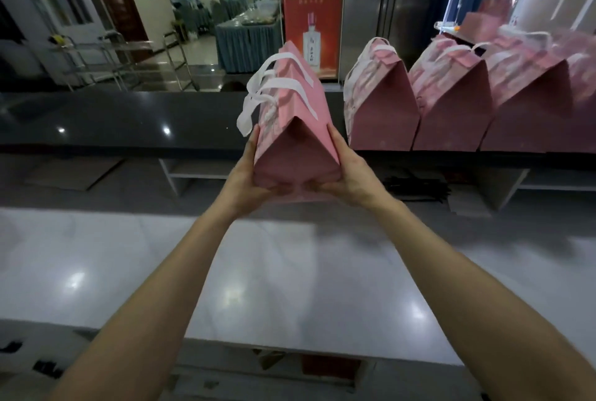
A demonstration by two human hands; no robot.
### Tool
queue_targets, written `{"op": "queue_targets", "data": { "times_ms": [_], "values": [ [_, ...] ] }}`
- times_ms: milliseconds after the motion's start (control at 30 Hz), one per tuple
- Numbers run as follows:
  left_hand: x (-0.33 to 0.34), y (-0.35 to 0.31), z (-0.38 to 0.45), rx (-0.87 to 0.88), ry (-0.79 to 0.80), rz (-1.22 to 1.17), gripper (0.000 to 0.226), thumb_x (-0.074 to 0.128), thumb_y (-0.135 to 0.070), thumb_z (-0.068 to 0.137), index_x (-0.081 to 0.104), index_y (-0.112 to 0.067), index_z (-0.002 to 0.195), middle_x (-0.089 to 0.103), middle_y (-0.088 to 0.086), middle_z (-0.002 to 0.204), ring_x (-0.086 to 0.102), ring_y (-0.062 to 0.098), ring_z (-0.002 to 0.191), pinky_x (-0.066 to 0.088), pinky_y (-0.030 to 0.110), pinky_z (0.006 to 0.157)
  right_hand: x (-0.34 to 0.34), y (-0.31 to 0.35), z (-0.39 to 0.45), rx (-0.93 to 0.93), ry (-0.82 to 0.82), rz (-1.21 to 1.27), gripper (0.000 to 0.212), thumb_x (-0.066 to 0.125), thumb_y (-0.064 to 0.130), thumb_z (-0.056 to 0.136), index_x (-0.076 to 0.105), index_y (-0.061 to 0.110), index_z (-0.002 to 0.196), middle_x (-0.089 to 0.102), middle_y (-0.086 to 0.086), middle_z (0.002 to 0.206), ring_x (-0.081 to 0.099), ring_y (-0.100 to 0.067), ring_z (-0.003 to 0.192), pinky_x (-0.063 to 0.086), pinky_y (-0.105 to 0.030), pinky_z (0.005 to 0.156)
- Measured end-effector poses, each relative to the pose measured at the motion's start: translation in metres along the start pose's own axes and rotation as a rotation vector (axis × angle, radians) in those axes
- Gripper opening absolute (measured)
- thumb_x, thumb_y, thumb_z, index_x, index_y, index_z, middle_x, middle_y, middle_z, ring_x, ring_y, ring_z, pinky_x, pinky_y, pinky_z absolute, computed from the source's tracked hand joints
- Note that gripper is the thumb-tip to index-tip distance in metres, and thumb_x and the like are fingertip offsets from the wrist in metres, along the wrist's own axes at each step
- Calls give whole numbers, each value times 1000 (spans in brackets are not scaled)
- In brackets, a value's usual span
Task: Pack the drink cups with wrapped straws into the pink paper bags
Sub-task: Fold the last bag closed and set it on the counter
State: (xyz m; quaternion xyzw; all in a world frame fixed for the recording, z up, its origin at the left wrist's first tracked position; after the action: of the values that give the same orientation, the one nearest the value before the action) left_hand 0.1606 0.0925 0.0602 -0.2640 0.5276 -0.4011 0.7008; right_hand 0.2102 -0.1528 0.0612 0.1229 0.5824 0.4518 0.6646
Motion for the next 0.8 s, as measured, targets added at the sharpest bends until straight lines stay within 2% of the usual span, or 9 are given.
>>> {"op": "queue_targets", "data": {
  "times_ms": [67,133,233,267,367,433,600,700,800],
  "values": [
    [-5,3,33,19,-20,-5,146,98,-59,59,8,-47,173,52,-8,160,57,14,139,53,38,112,-6,-5,32,-10,-11,-23,141,97,60,70,1,44,173,52,-7,158,57,-28,138,51,-49,114],
    [-4,8,64,-3,-14,-8,143,98,-60,58,12,-50,171,58,-9,154,61,9,135,55,35,110,-10,-14,59,-2,-28,-34,139,96,59,72,3,42,173,53,-8,158,57,-30,139,51,-49,113],
    [3,20,101,-57,-9,-28,141,96,-67,53,15,-58,167,63,-15,145,63,-12,122,50,10,97,-10,-30,89,27,-21,-17,137,96,53,76,1,40,174,53,-7,160,56,-31,141,50,-51,114],
    [6,24,110,-75,-11,-21,141,95,-68,51,15,-59,167,64,-15,143,64,-11,121,48,7,94,-8,-34,97,40,-11,-13,137,96,52,77,1,38,174,53,-7,161,55,-31,142,50,-51,114],
    [15,37,132,-126,-6,-38,144,92,-71,49,16,-53,170,62,-14,146,63,6,129,44,9,95,-6,-50,110,111,-4,6,135,95,47,80,0,30,175,53,-6,162,56,-28,142,49,-48,115],
    [15,43,143,-125,-14,-32,142,90,-71,49,16,-55,170,63,-14,145,63,6,130,44,4,90,-4,-62,108,159,-33,25,132,94,44,82,3,26,175,56,-3,159,57,-25,142,49,-44,116],
    [20,51,168,-113,24,-53,140,88,-70,53,12,-56,170,65,-7,144,64,14,129,52,28,104,16,-104,57,251,-83,-40,102,86,59,84,38,23,167,58,-1,158,57,-19,141,47,-34,114],
    [23,50,185,-113,63,-63,143,88,-69,53,10,-53,171,62,-3,149,63,17,132,54,36,110,39,-135,25,340,115,-189,102,78,63,91,34,14,168,46,-8,168,47,-24,152,42,-40,122],
    [30,53,204,-114,113,-59,144,95,-67,59,4,-56,170,59,-3,152,61,17,133,53,29,103,50,-155,12,399,234,-255,103,76,65,92,29,17,171,40,-7,171,41,-26,156,39,-40,124]
  ]
}}
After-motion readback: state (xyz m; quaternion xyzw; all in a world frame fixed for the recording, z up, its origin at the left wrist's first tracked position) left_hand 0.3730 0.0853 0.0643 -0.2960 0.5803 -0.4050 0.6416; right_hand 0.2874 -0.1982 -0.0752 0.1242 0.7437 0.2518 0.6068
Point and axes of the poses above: each hand's wrist, its own z-axis towards the middle knuckle, its own x-axis out of the palm, y = z × x, the point moved 3 cm from there along z, towards the middle knuckle
